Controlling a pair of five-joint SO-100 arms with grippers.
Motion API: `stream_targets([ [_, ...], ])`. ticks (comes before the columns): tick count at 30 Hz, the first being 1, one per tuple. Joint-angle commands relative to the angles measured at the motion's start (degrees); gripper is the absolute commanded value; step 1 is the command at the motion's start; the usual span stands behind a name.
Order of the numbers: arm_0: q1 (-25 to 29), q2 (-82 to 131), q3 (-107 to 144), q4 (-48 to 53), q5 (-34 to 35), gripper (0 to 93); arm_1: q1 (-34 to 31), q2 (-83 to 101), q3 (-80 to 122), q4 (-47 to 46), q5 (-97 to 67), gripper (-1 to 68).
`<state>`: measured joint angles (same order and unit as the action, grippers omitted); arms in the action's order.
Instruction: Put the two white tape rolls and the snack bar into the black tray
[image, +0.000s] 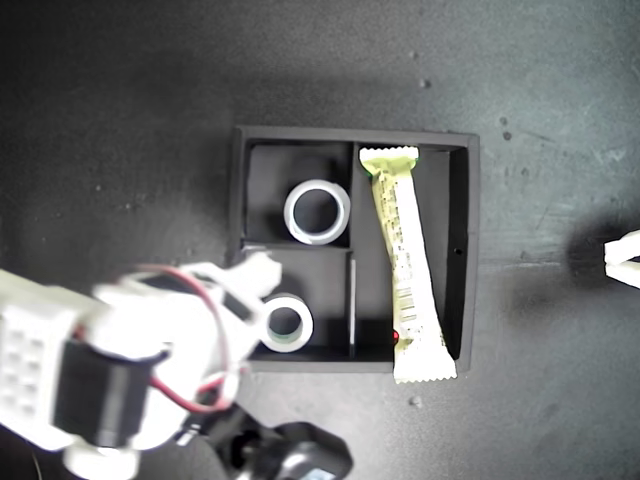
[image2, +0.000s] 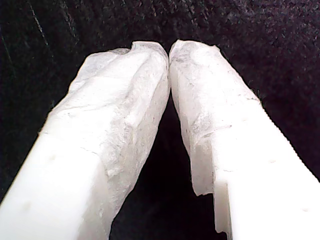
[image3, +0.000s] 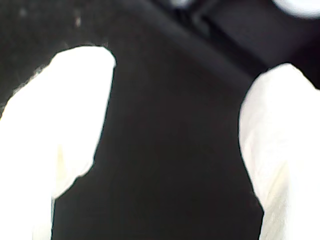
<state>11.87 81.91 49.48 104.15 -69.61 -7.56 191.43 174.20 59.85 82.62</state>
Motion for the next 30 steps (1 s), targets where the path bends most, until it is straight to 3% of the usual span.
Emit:
stream_targets([
  [1, 0.79, 15.82, 12.13, 0.62, -2.46, 16.9, 0.53, 0.44, 1.67, -2.29, 1.93, -0.2],
  [3, 1.32, 22.24, 23.55, -2.11, -5.19, 15.5, 0.53, 0.18, 4.83, -3.96, 5.71, -0.3],
  [9, -1.05, 46.05, 67.24, -22.32, -11.16, 5.2, 1.67, 0.44, 4.83, 2.72, 14.15, -0.3],
  [14, -3.69, 64.78, 91.41, -33.84, -10.99, 0.2, 3.6, 0.44, 4.83, 9.93, 18.63, -0.3],
  [22, -6.68, 81.39, 110.83, -41.66, -9.76, 0.2, 3.34, 0.35, 4.83, 16.87, 17.49, -0.2],
  [30, -9.32, 93.34, 120.15, -40.43, -8.44, 0.1, 5.71, -0.26, 4.83, 17.05, 14.85, -0.3],
])
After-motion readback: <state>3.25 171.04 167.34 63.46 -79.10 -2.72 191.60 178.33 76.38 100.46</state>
